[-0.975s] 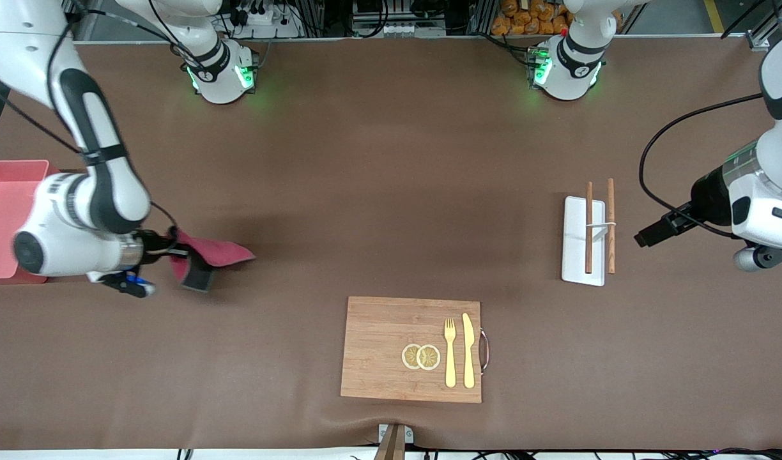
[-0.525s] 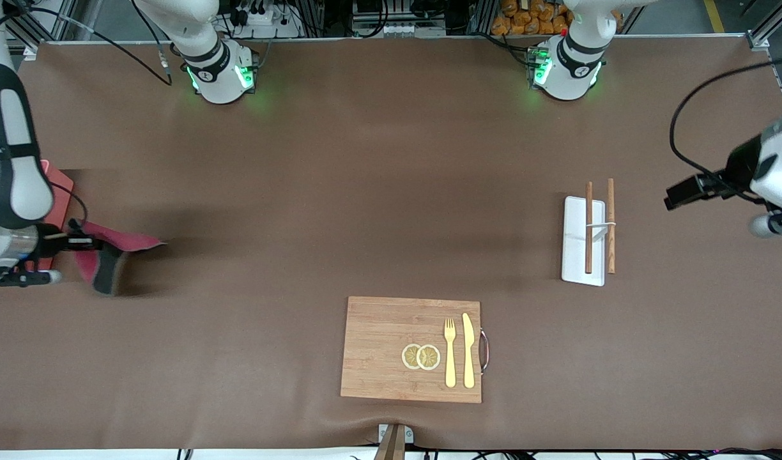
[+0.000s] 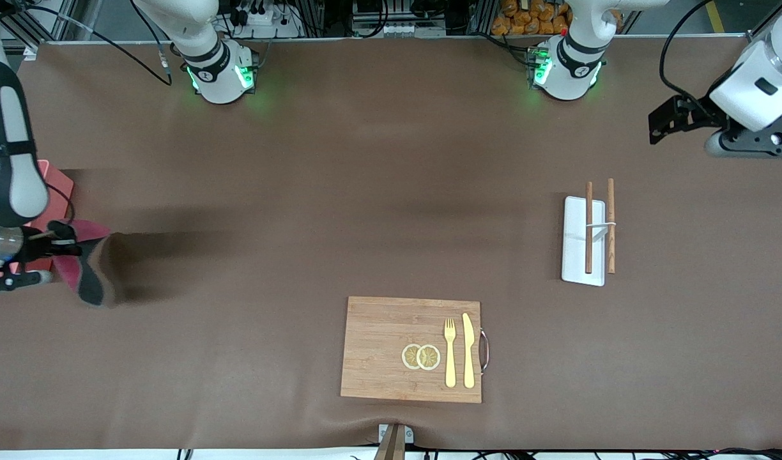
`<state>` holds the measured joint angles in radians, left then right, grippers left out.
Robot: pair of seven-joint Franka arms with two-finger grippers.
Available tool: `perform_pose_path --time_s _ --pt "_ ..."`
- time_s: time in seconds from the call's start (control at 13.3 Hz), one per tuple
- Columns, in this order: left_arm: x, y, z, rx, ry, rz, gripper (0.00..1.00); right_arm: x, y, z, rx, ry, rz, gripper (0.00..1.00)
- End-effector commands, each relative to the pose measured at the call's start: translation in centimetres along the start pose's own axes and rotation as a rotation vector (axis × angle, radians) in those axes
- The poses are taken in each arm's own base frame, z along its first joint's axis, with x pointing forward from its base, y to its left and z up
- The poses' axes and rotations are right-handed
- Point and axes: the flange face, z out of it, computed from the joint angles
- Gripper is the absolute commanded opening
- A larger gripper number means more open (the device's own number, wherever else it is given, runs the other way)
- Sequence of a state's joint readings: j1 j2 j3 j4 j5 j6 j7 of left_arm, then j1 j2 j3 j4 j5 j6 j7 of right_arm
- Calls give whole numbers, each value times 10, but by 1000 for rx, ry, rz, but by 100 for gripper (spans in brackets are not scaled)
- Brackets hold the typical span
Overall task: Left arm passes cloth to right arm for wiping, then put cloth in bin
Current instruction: 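Wipe the table with the cloth in the right gripper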
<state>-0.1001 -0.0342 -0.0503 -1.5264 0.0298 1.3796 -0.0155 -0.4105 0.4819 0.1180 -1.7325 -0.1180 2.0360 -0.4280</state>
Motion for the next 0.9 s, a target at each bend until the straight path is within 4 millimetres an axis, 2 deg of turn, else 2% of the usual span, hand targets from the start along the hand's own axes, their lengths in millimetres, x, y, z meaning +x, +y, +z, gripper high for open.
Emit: perform_pose_path --time_s 0.0,0.07,0.15,0.3,0.38,0.6,0.67,0.82 --pt "-12 -1 -6 -26 2 54 100 16 -54 20 13 8 48 0" --pt "-12 -1 -6 -26 2 54 100 23 -80 24 26 1 85 0" --pt "-13 -1 -7 -26 4 54 100 33 -114 28 44 -3 118 0" --pt "-12 -1 -8 -28 14 54 100 57 -191 36 66 1 205 0" --pt "-11 0 -16 -26 43 53 100 66 -230 42 61 10 255 0" --pt "-4 2 -12 -29 48 43 100 80 -356 59 64 49 420 0" --pt "-1 2 -10 -35 51 43 100 81 -389 60 77 65 459 0" --pt "1 3 -10 -43 56 44 100 81 -417 60 138 61 518 0"
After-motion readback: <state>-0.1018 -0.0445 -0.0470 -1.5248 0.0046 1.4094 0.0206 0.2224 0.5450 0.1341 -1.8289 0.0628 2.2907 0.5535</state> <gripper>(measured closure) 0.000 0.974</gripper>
